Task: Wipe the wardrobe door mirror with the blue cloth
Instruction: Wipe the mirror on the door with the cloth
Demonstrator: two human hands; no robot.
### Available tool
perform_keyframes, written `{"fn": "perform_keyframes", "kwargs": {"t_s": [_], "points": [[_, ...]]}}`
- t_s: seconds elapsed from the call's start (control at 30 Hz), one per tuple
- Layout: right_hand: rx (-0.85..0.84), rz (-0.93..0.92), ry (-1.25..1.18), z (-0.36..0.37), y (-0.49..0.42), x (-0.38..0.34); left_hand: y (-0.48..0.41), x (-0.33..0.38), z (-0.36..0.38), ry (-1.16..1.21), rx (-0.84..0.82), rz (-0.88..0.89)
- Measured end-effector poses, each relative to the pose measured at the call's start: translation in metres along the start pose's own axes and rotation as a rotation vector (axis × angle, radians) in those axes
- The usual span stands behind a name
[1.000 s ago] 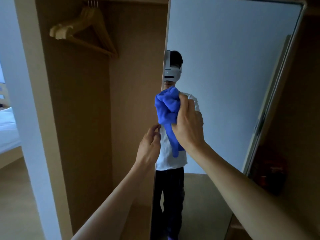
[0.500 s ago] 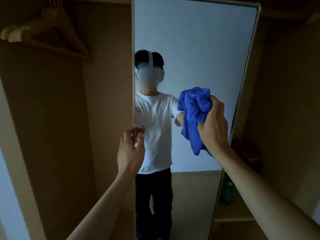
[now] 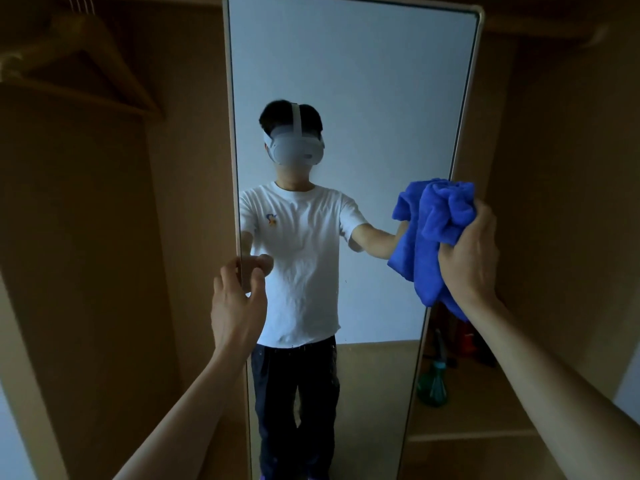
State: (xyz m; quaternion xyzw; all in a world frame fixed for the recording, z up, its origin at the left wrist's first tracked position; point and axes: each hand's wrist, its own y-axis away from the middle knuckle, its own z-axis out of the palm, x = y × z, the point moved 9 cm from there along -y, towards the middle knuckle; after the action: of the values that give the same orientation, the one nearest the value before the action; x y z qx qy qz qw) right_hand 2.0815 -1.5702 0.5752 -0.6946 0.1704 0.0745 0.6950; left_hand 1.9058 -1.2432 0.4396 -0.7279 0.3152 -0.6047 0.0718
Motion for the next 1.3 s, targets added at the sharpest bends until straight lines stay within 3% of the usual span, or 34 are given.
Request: {"fn": "perform_keyframes", "kwargs": {"t_s": [0.17, 0.23, 0.3, 0.37, 0.5, 0.7, 0.87, 1.03, 1.2, 1.3], "points": [[0.177, -0.067, 0.177, 0.006, 0.005, -0.007, 0.003, 0.000, 0.000, -0.015, -0.051, 0.008], [0.098, 0.024, 0.259, 0.019, 0.011, 0.003, 0.002, 0.000, 0.000, -0.013, -0.078, 0.018], [-0.007, 0.232, 0.288, 0.033, 0.020, 0.023, 0.001, 0.000, 0.000, -0.019, -0.112, 0.012], [-0.065, 0.264, 0.273, 0.048, 0.026, 0.021, 0.000, -0.001, -0.001, -0.010, -0.143, 0.000], [-0.063, 0.129, 0.253, 0.073, 0.027, -0.024, -0.002, -0.004, -0.003, 0.024, -0.200, -0.027], [-0.114, 0.098, 0.203, 0.123, 0.039, -0.072, -0.003, -0.004, -0.007, 0.092, -0.269, -0.029], [-0.308, 0.008, 0.245, 0.176, 0.052, -0.109, -0.004, -0.004, -0.011, 0.147, -0.300, -0.021], [-0.223, -0.305, 0.484, 0.192, 0.065, -0.156, -0.005, -0.008, -0.010, 0.211, -0.341, -0.028], [-0.234, -0.389, 0.488, 0.190, 0.062, -0.160, -0.008, -0.016, -0.008, 0.226, -0.365, -0.038], [-0.385, -0.403, 0.472, 0.197, 0.063, -0.160, -0.010, -0.022, -0.006, 0.261, -0.385, -0.066]]}}
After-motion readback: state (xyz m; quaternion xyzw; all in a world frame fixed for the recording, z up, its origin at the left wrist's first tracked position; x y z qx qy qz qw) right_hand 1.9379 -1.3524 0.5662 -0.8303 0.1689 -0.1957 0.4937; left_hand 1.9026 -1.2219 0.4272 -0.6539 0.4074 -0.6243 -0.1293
